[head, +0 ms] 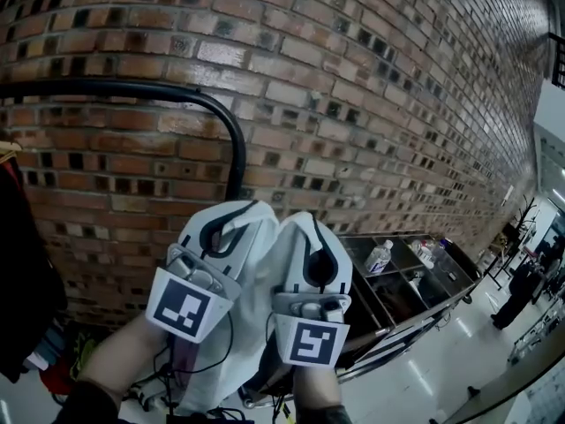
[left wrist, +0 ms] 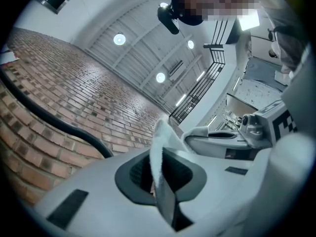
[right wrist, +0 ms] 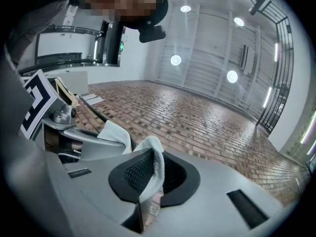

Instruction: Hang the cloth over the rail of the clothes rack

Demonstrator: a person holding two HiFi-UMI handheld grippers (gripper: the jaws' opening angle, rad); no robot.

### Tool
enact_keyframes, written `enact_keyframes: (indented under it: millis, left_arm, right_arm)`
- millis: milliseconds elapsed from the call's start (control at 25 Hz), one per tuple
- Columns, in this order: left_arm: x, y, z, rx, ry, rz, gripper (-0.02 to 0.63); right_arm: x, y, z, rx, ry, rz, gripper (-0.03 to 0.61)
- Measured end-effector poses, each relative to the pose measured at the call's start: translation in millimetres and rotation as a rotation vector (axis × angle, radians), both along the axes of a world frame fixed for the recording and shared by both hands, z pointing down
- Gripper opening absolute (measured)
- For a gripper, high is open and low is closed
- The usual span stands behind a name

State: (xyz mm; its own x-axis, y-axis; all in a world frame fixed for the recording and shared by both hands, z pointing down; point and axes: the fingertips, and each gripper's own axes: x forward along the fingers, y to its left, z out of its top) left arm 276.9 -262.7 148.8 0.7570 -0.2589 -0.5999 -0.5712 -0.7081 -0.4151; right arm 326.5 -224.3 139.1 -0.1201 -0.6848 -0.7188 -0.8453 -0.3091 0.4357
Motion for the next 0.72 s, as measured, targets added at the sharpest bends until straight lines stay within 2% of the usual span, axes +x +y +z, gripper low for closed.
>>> enact_keyframes:
  millis: [200, 400, 560, 720]
  left_arm:
    - [25, -6, -10, 0.025, 0.019, 0.03, 0.043]
    - [56, -13, -29, 0.017, 0.015, 0.071, 0.043]
    - [86, -24, -52, 0.008, -0.008, 0.071, 0.043]
    - [110, -30, -84, 0.035, -0.006, 0.071, 0.043]
  right_arm:
    - [22, -6, -8, 0.009, -0.004, 0.024, 0.012]
    - [49, -15, -26, 0.02, -0.005, 0.047, 0.012]
    - [77, -27, -49, 0.013, -0.007, 0.066, 0.012]
    - [103, -39, -79, 0.023, -0.012, 0.071, 0.012]
